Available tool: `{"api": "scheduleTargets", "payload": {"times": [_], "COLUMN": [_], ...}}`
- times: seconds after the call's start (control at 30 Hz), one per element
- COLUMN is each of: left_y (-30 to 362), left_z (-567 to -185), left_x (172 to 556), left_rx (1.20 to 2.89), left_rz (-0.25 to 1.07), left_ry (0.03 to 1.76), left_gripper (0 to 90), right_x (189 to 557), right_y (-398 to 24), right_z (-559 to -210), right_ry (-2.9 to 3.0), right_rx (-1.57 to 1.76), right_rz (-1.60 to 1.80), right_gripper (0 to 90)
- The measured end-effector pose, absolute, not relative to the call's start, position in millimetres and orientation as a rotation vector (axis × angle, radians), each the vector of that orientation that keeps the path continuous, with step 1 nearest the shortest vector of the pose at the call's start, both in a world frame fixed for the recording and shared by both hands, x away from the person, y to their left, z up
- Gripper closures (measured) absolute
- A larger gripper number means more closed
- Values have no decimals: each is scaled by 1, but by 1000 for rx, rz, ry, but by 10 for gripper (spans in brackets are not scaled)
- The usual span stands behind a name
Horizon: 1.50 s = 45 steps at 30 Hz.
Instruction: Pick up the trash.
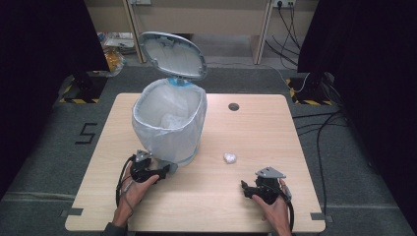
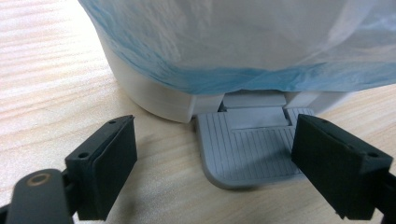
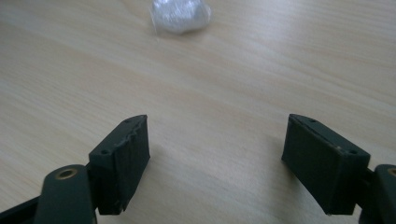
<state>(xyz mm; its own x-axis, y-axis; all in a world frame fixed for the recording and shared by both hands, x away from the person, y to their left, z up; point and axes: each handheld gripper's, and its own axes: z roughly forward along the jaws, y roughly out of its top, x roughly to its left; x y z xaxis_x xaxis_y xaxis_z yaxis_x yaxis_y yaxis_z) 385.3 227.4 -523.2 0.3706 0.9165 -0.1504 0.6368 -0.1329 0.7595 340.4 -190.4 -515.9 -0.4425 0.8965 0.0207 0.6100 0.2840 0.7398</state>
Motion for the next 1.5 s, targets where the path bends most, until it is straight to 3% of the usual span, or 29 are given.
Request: {"api": "scheduleTargets", "payload": {"times": [0.07,0.1,0.17,0.43,0.93,1.5], "left_y": [227,227,227,227,227,227], "left_z": [-523,-523,-523,-523,-523,-523], "left_x": [385,385,385,385,385,385], "left_rx": [1858,1856,1856,1855,1853,1851], "left_rz": [459,458,459,459,457,459], "left_ry": [1352,1353,1354,1354,1354,1358], "left_gripper": [132,132,132,132,131,128], "right_x": [342,342,344,357,383,417], "right_y": [-188,-187,-183,-165,-149,-127], "right_z": [-512,-510,-504,-492,-501,-502], "right_ry": [2141,2134,2135,2144,2156,2140], "right_rx": [1332,1327,1301,1227,1220,1222], "right_rz": [1010,1021,1042,1041,1059,1070], "right_gripper": [136,175,141,158,305,341]}}
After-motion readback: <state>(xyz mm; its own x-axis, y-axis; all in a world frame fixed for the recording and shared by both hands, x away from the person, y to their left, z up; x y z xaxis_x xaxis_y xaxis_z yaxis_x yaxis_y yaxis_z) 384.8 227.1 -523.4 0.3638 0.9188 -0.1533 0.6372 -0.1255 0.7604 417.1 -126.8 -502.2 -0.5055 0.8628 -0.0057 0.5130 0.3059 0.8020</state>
